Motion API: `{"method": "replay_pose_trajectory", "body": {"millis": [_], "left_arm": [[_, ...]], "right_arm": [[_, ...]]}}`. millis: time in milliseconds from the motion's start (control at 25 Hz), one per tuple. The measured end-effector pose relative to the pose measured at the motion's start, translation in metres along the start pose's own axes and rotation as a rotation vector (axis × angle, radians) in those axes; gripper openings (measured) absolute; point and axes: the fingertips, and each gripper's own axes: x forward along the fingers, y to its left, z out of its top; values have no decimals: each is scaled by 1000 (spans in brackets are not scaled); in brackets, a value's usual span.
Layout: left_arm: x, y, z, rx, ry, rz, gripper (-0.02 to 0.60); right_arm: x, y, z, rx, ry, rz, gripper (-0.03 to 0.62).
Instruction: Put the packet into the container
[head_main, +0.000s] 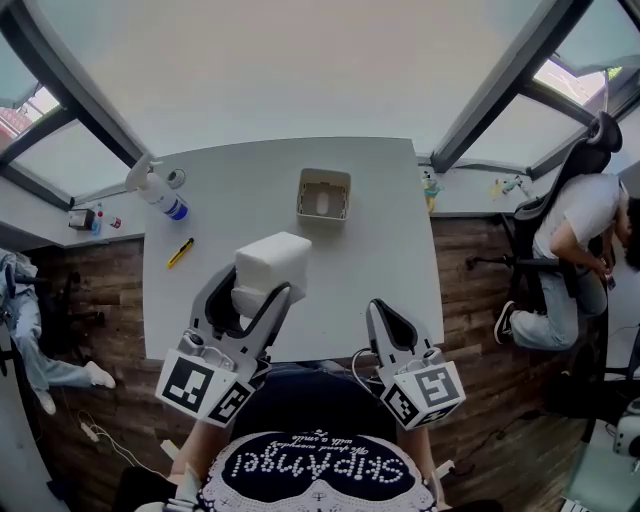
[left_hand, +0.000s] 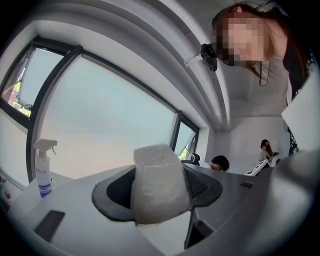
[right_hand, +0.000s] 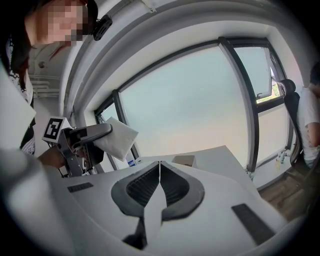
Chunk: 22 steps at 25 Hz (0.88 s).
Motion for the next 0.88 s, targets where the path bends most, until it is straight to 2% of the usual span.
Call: {"method": "replay_pose_trajectory", "body": {"millis": [320,880], "left_arm": [[-5,25,6,-2,14,26,278],[17,32,7,-5,36,-11,278]], "right_arm": [[17,20,1,3,15,31,15],[21,8,0,42,32,-29,15]]}}
